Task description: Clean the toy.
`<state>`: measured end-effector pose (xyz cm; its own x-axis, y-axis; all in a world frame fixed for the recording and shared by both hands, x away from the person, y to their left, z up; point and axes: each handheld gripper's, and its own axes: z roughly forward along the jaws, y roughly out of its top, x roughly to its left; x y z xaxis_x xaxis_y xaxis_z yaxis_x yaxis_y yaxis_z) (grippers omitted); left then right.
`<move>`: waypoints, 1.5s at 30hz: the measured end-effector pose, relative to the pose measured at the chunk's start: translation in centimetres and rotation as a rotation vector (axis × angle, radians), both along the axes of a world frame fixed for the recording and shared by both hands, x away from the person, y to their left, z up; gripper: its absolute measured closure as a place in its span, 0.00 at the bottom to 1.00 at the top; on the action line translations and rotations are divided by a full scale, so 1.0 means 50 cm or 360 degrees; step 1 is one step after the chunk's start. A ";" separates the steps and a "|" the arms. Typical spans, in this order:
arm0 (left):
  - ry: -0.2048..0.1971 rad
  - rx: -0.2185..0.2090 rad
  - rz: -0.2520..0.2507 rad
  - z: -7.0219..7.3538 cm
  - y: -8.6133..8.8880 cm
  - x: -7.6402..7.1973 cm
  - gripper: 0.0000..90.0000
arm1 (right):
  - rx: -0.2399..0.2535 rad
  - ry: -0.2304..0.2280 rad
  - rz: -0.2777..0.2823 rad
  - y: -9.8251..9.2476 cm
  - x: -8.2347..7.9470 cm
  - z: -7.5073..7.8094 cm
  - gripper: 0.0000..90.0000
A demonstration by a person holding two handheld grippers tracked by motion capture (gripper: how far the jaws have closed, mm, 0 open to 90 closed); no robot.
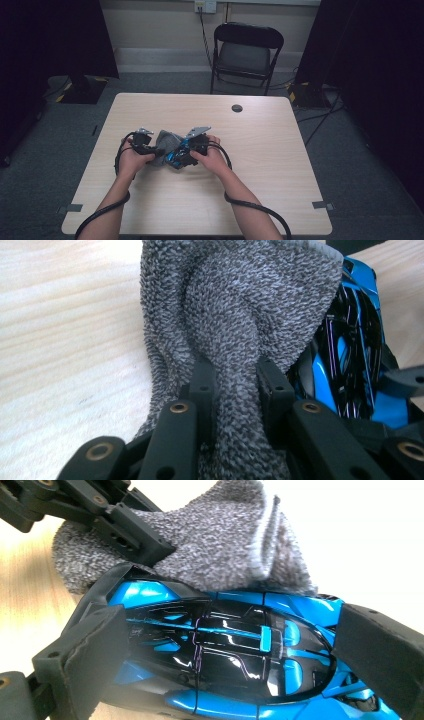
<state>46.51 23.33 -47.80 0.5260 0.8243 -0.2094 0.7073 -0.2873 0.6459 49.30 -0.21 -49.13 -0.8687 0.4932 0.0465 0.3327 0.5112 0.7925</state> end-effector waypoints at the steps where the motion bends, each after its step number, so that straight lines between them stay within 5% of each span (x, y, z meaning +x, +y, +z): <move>1: 0.0003 -0.0002 0.0004 0.000 0.001 -0.003 0.82 | -0.0002 0.0003 0.0001 0.000 0.000 0.000 0.01; 32: 0.0001 -0.0077 0.0027 0.018 0.085 -0.094 0.82 | -0.0010 0.0008 -0.0006 0.001 0.000 0.002 0.01; 38: -0.0065 -0.0139 0.0090 0.037 0.095 -0.075 0.82 | -0.0004 0.0006 -0.0014 0.001 -0.001 0.001 0.01; 45: -0.0107 -0.0126 0.0109 0.048 0.076 -0.029 0.81 | -0.0011 0.0009 -0.0010 0.001 0.000 0.002 0.01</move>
<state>45.07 27.13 -45.38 0.4840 0.8412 -0.2413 0.6778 -0.1859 0.7114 49.30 -0.15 -49.04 -0.8654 0.4988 0.0479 0.3401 0.5144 0.7872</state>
